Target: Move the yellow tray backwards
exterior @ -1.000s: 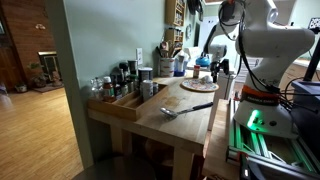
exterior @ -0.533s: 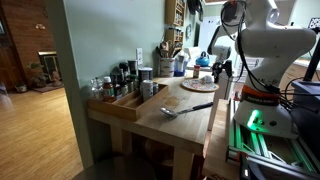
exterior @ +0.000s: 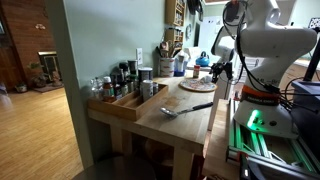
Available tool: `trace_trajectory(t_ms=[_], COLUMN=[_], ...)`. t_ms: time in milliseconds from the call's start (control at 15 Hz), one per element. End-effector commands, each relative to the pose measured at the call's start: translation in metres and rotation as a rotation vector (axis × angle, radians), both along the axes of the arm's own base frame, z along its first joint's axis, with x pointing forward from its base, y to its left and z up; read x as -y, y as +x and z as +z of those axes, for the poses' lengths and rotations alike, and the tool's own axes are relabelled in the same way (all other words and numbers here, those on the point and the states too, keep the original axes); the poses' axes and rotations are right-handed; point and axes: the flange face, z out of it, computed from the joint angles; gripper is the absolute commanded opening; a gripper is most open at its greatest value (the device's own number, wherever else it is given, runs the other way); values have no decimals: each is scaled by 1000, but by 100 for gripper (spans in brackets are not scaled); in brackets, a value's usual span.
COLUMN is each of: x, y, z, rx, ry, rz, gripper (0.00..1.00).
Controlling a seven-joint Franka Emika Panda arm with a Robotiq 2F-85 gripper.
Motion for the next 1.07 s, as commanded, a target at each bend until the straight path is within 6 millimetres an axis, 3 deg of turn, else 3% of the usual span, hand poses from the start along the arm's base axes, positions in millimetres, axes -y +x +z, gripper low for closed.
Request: trace_trajectory(t_ms=[0,267,333,400,1000], x=[-8,-14,-15,-15,-18], y=[3,8,9,9,7], z=[-14,-20,-21,-21,-33], rx=[35,53,57,63,86], ry=[36,59,63,68,113], rz=[-86,-135,-140,-149,-181], gripper=[100,100,92,73,5])
